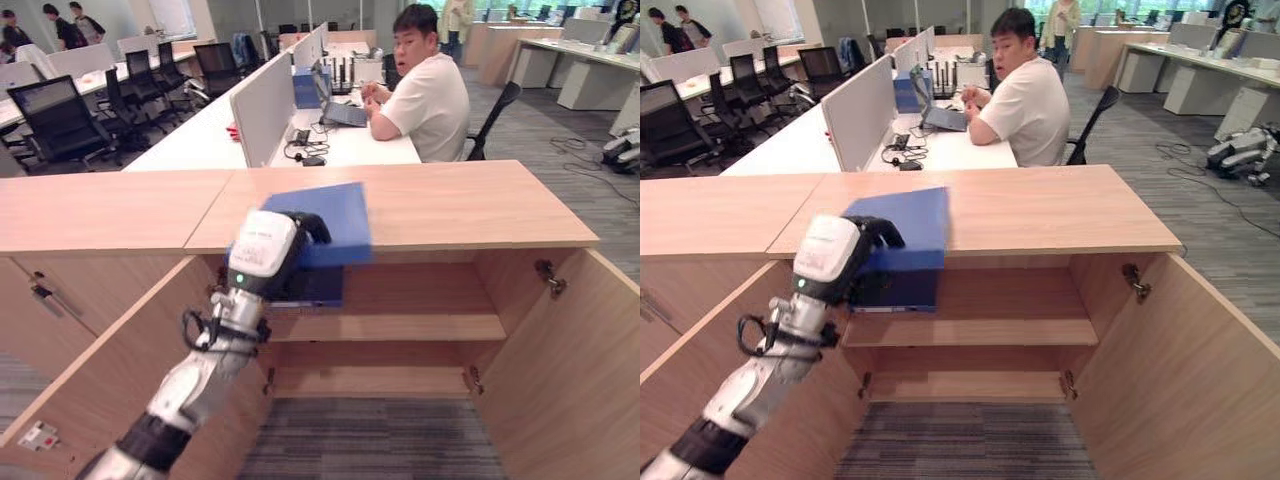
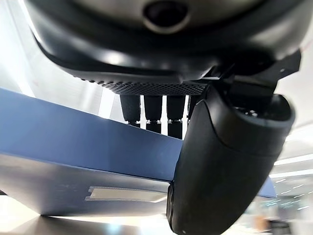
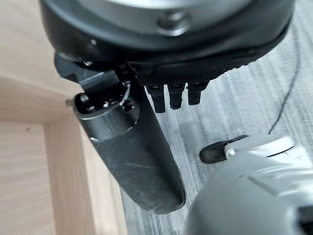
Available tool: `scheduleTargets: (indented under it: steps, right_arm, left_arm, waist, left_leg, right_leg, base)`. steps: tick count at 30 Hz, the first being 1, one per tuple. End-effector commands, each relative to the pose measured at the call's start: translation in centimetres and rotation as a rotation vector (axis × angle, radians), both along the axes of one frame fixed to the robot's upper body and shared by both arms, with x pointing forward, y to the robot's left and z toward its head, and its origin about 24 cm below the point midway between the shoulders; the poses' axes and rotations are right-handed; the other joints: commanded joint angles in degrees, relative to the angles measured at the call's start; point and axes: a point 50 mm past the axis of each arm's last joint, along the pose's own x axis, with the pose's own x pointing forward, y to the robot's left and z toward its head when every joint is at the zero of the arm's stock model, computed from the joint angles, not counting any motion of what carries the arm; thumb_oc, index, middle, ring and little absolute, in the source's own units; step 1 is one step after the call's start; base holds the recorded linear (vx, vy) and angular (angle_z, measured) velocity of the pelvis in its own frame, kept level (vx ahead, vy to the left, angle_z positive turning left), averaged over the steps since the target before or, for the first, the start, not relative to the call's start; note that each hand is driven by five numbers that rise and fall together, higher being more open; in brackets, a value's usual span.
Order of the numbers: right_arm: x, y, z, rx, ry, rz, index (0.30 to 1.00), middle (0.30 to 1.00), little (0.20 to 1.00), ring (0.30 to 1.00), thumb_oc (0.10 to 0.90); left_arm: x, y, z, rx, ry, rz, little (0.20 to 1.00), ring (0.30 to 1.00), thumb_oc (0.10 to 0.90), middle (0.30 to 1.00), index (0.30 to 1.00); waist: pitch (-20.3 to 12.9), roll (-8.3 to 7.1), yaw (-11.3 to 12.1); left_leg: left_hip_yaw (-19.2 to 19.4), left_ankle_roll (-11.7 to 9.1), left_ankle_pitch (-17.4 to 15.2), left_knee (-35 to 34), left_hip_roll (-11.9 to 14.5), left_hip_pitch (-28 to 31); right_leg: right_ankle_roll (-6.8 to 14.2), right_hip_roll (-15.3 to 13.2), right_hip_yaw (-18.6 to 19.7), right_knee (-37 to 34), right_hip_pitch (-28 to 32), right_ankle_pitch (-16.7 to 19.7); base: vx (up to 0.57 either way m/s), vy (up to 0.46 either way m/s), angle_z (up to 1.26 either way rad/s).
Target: Put the empty folder in the office cabinet
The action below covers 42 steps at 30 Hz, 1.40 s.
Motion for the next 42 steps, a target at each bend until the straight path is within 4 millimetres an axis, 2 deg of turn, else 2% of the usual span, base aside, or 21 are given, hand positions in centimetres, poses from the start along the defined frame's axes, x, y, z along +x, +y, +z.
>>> scheduleTargets:
  steps: [1, 3, 4, 5, 6, 7, 10, 15, 17, 20, 21, 23, 28, 30, 38, 42]
  right_arm:
    - [5.5, -0.8, 2.3, -0.064, -0.242, 0.102, 0.9, 0.9, 0.9, 0.9, 0.8]
    - [5.7, -1.1, 2.8, -0.073, -0.269, 0.124, 0.9, 0.9, 0.9, 0.9, 0.8]
    - [6.6, -1.8, 3.8, -0.097, -0.32, 0.164, 0.9, 0.9, 0.9, 0.9, 0.8]
    - [6.9, -2.0, 4.2, -0.103, -0.338, 0.179, 0.9, 0.9, 0.9, 0.9, 0.8]
    - [6.9, -2.0, 4.2, -0.102, -0.337, 0.181, 0.9, 0.9, 0.9, 0.9, 0.8]
    - [7.4, -1.9, 4.5, -0.095, -0.347, 0.219, 0.9, 0.9, 0.9, 0.9, 0.8]
    - [8.0, -1.1, 4.6, -0.07, -0.347, 0.305, 0.9, 0.9, 0.9, 0.9, 0.8]
    - [8.7, 0.1, 4.7, -0.038, -0.35, 0.406, 0.9, 0.9, 0.9, 0.9, 0.8]
    - [8.8, 0.3, 4.7, -0.037, -0.35, 0.433, 0.9, 0.9, 0.9, 0.9, 0.8]
    - [8.6, 0.4, 4.9, -0.055, -0.349, 0.475, 0.9, 0.9, 0.9, 0.9, 0.8]
    - [8.6, 0.4, 4.9, -0.055, -0.348, 0.476, 0.9, 0.9, 0.9, 0.9, 0.8]
    - [8.6, -0.1, 5.2, -0.085, -0.356, 0.482, 0.9, 0.9, 0.9, 0.9, 0.8]
    - [9.2, -1.1, 6.4, -0.158, -0.386, 0.523, 0.9, 0.9, 0.9, 0.9, 0.8]
    - [9.5, -1.8, 7.2, -0.213, -0.399, 0.553, 0.9, 0.9, 0.9, 0.9, 0.8]
    - [10.6, -3.3, 8.7, -0.33, -0.398, 0.623, 0.9, 0.9, 0.9, 0.9, 0.8]
    - [11.3, -3.7, 9.5, -0.386, -0.409, 0.667, 0.9, 0.9, 0.9, 0.9, 0.8]
  left_arm:
    - [0.1, 0.7, 3.1, -0.176, -0.02, -0.096, 0.3, 0.3, 0.4, 0.3, 0.3]
    - [-0.7, 0.8, 3.4, -0.214, 0.002, -0.135, 0.3, 0.3, 0.4, 0.3, 0.3]
    - [-2.0, 0.7, 4.4, -0.352, 0.062, -0.248, 0.3, 0.3, 0.4, 0.3, 0.3]
    - [-2.5, 0.6, 4.9, -0.439, 0.11, -0.332, 0.3, 0.3, 0.4, 0.3, 0.3]
    - [-2.6, 0.7, 4.9, -0.441, 0.113, -0.332, 0.3, 0.3, 0.4, 0.3, 0.3]
    - [-2.8, 0.7, 5.6, -0.614, 0.205, -0.455, 0.3, 0.3, 0.4, 0.3, 0.3]
    - [-2.7, 0.0, 5.8, -0.844, 0.353, -0.641, 0.3, 0.3, 0.4, 0.3, 0.3]
    - [-2.5, -1.9, 4.9, -0.945, 0.623, -0.862, 0.3, 0.3, 0.4, 0.3, 0.3]
    - [-2.4, -2.0, 4.3, -0.953, 0.669, -0.864, 0.3, 0.3, 0.4, 0.3, 0.3]
    - [-2.5, -1.2, 1.9, -0.979, 0.745, -0.739, 0.3, 0.3, 0.4, 0.3, 0.3]
    - [-2.5, -1.2, 1.9, -0.979, 0.745, -0.739, 0.3, 0.3, 0.4, 0.3, 0.3]
    - [-2.9, 0.1, -0.3, -0.913, 0.788, -0.591, 0.3, 0.3, 0.4, 0.3, 0.3]
    - [-3.5, 2.5, -3.8, -0.75, 0.843, -0.34, 0.3, 0.3, 0.4, 0.3, 0.3]
    - [-4.0, 4.2, -5.1, -0.594, 0.847, -0.205, 0.3, 0.3, 0.4, 0.3, 0.3]
    - [-4.0, 7.1, -7.3, -0.316, 0.826, 0.037, 0.3, 0.3, 0.4, 0.3, 0.3]
    - [-4.1, 7.8, -7.5, -0.291, 0.814, 0.084, 0.3, 0.3, 0.4, 0.3, 0.3]
  waist:
    - [1.5, -2.01, 0.2]
    - [1.5, -1.99, 0.1]
    - [1.7, -1.92, 0.2]
    - [1.7, -1.85, 0.3]
    - [1.6, -1.85, 0.2]
    - [1.5, -1.67, 0.3]
    - [1.4, -1.48, 0.2]
    - [1.5, -1.24, 0.1]
    - [1.5, -1.23, 0.2]
    - [1.8, -1.27, 0.4]
    - [1.8, -1.26, 0.4]
    - [1.9, -1.16, 0.6]
    - [2.2, -1.0, 1.0]
    - [2.3, -0.95, 1.2]
    - [2.5, -1.01, 1.6]
    - [2.4, -0.9, 1.7]
  left_leg:
    - [-2.2, -0.1, -10.7, 0.0, -2.4, 5.2]
    - [-2.3, -0.1, -10.6, 0.0, -2.4, 5.1]
    - [-2.4, 0.0, -10.5, 0.0, -2.4, 5.1]
    - [-2.4, 0.0, -10.5, 0.0, -2.4, 5.0]
    - [-2.4, 0.0, -10.5, 0.0, -2.4, 5.0]
    - [-2.4, 0.0, -10.5, 0.0, -2.4, 5.0]
    - [-2.5, 0.0, -10.9, 0.0, -2.3, 5.3]
    - [-2.4, -0.1, -11.0, 0.0, -2.3, 5.5]
    - [-2.3, -0.1, -11.0, 0.0, -2.3, 5.6]
    - [-2.3, 0.0, -11.1, 0.0, -2.2, 5.7]
    - [-2.3, 0.0, -11.1, 0.0, -2.2, 5.7]
    - [-2.4, 0.1, -11.2, 0.0, -2.2, 5.6]
    - [-2.6, 0.2, -11.3, 0.0, -2.3, 5.7]
    - [-2.7, 0.4, -11.3, 0.0, -2.3, 5.6]
    - [-2.8, 0.6, -11.3, 0.0, -2.3, 5.4]
    - [-2.8, 0.7, -11.3, 0.0, -2.3, 5.5]
  right_leg:
    - [2.2, 0.7, -3.5, 0.4, -3.2, -1.2]
    - [2.2, 0.6, -3.6, 0.4, -3.1, -1.2]
    - [2.3, 0.6, -3.8, 0.4, -3.2, -1.2]
    - [2.3, 0.5, -3.9, 0.4, -3.2, -1.1]
    - [2.4, 0.5, -3.9, 0.4, -3.2, -1.1]
    - [2.4, 0.5, -4.1, 0.4, -3.2, -1.1]
    - [2.4, 0.5, -4.2, 0.4, -3.0, -1.5]
    - [2.3, 0.5, -3.9, 0.4, -2.8, -1.5]
    - [2.3, 0.5, -3.9, 0.4, -2.8, -1.5]
    - [2.3, 0.6, -3.9, 0.4, -2.6, -1.7]
    - [2.3, 0.6, -3.9, 0.4, -2.6, -1.7]
    - [2.3, 0.6, -3.9, 0.4, -2.6, -1.8]
    - [2.3, 0.5, -4.2, 0.4, -2.5, -2.0]
    - [2.2, 0.5, -4.3, 0.4, -2.6, -2.1]
    - [2.0, 0.5, -4.5, 0.4, -2.7, -2.3]
    - [2.0, 0.5, -4.6, 0.4, -2.6, -2.4]
  base:
    - [-0.02, -0.006, -0.04]
    - [0.0, -0.002, 0.04]
    - [0.0, -0.004, 0.09]
    - [0.0, -0.004, 0.07]
    - [0.0, 0.002, 0.09]
    - [0.0, 0.003, 0.13]
    - [0.02, 0.004, 0.09]
    - [0.0, 0.003, -0.04]
    - [0.0, 0.0, -0.05]
    - [0.0, -0.003, -0.02]
    - [0.0, 0.0, 0.0]
    - [0.0, 0.0, 0.0]
    - [0.0, 0.001, 0.01]
    - [0.0, 0.001, 0.02]
    - [0.0, 0.0, 0.0]
    - [0.0, 0.0, 0.0]
